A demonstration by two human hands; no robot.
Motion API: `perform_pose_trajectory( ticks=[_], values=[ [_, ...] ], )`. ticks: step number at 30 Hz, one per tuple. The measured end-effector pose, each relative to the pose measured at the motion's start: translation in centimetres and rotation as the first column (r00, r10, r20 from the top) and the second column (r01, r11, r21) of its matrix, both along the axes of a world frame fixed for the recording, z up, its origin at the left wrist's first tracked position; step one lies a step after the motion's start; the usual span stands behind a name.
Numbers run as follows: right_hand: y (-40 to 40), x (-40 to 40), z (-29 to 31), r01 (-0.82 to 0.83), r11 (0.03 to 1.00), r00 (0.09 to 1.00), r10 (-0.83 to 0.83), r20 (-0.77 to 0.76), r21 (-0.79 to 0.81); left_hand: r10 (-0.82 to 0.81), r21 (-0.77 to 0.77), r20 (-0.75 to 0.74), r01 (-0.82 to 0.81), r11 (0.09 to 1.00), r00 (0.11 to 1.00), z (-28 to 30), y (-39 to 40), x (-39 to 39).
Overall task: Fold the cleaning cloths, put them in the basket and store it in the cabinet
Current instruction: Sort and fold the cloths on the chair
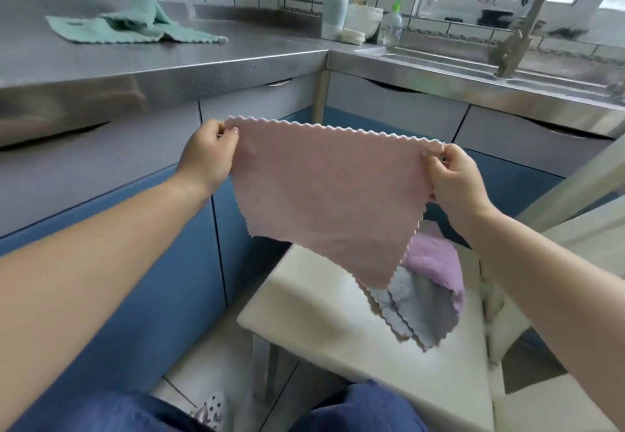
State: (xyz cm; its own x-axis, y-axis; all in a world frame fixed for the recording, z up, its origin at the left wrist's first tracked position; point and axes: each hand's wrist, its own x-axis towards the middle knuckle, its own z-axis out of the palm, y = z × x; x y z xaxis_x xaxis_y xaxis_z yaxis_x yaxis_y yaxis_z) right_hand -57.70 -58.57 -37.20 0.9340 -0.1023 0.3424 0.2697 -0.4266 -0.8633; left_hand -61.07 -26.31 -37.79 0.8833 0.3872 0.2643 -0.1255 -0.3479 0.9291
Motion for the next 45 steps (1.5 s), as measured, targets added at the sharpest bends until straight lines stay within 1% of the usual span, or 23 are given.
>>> perform_pose_trajectory(
  ticks=[2,5,6,10,13,15,16,18,20,23,24,28,32,34,45],
  values=[
    [0.0,-1.1,-0.3,-0.003,0.999,0.999,0.004,-0.034,0.043,-0.023,-0.015,-0.035,0.023,1.000,0.999,-1.0,-0.3,-0.8],
    [0.2,-3.4,-2.9,-0.008,0.983,0.984,0.041,-0.174,0.186,-0.020,0.040,-0.180,0.028,0.999,0.983,-4.9,-0.5,-2.5],
    [0.2,-4.3,-4.2,0.000,0.980,0.973,0.047,-0.228,0.200,-0.021,0.042,-0.234,0.032,0.999,0.972,-6.5,-0.4,-3.2],
    [-0.6,-7.8,-11.2,0.025,0.998,0.905,0.003,-0.426,0.061,-0.051,0.041,-0.435,0.076,0.996,0.899,-13.1,-0.4,-6.1],
    [-1.1,-10.4,-15.4,-0.001,0.996,0.793,0.053,-0.607,0.085,-0.040,0.161,-0.546,0.151,0.975,0.837,-17.0,-0.9,-8.5],
    [-1.3,-11.5,-16.7,-0.007,0.994,0.735,0.081,-0.673,0.112,-0.044,0.200,-0.587,0.197,0.960,0.808,-18.7,-0.8,-9.4],
    [-1.4,-11.6,-17.0,-0.006,0.994,0.720,0.081,-0.689,0.110,-0.048,0.209,-0.599,0.214,0.954,0.800,-19.3,-0.6,-9.6],
    [-1.5,-11.1,-17.4,0.001,0.998,0.719,0.040,-0.694,0.059,-0.052,0.221,-0.606,0.231,0.947,0.793,-20.1,-0.4,-9.3],
    [-1.5,-10.0,-17.8,0.004,0.999,0.751,-0.026,-0.660,-0.035,-0.037,0.237,-0.594,0.218,0.947,0.803,-20.3,-0.7,-8.7],
    [-1.5,-8.3,-18.4,-0.007,0.975,0.811,-0.125,-0.571,-0.223,0.016,0.324,-0.548,0.195,0.926,0.837,-19.8,-1.2,-7.3],
    [-1.5,-7.9,-18.6,0.009,0.968,0.819,-0.150,-0.554,-0.250,0.027,0.342,-0.530,0.185,0.921,0.848,-19.7,-1.3,-6.7],
    [-2.0,-7.0,-19.7,0.097,0.967,0.811,-0.214,-0.545,-0.235,0.002,0.348,-0.477,0.187,0.918,0.879,-19.6,-2.3,-3.7],
    [-2.4,-7.2,-20.7,0.159,0.963,0.811,-0.253,-0.528,-0.219,0.008,0.413,-0.500,0.230,0.881,0.866,-20.5,-2.8,-1.1],
    [-2.7,-7.2,-21.3,0.170,0.960,0.815,-0.264,-0.516,-0.222,0.023,0.451,-0.513,0.246,0.858,0.858,-21.0,-2.7,-0.2],
    [-3.5,-5.4,-21.8,0.175,0.954,0.800,-0.281,-0.530,-0.242,0.065,0.522,-0.527,0.262,0.811,0.847,-21.5,-3.6,1.8]
  ],
)
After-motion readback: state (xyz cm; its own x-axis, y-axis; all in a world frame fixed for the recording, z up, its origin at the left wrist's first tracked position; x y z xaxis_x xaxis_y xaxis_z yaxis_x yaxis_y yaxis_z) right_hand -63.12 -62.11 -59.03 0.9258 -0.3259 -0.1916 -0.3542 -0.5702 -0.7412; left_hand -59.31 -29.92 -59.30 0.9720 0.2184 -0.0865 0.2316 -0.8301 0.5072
